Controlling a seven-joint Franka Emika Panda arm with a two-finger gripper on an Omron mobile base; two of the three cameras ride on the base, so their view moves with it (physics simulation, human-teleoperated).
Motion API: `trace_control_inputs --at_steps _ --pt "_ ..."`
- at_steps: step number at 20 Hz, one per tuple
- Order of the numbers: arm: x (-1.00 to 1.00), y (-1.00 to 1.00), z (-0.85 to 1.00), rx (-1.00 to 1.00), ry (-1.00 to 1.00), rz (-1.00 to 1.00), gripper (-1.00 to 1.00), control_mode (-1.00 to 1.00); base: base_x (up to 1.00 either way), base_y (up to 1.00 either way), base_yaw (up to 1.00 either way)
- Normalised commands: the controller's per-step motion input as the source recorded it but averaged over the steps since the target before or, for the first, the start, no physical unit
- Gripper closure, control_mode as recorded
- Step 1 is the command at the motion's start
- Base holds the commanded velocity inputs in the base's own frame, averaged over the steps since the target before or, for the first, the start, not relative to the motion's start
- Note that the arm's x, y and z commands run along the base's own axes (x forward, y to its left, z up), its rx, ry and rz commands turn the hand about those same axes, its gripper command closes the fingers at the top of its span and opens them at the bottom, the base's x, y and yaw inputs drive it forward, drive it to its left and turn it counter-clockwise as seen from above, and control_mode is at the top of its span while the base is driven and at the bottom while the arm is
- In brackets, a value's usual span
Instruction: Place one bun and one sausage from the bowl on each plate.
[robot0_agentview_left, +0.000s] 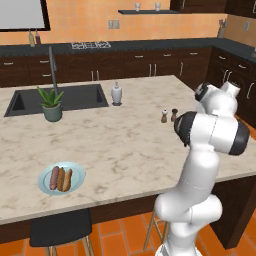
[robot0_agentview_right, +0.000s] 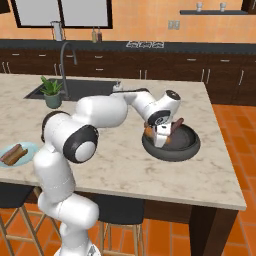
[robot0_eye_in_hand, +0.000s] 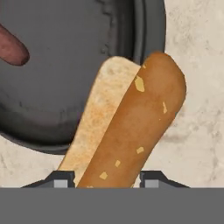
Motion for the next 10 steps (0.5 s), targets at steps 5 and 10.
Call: trace_control_inputs --at_steps 5,10 --pt "-1.00 0.37 1.00 -0.04 -0.12 0.00 1.00 -1.00 0.00 0.00 0.00" --pt "-1.00 0.61 0.66 -0.05 -0.03 0.11 1.00 -1.00 0.00 0.00 0.00"
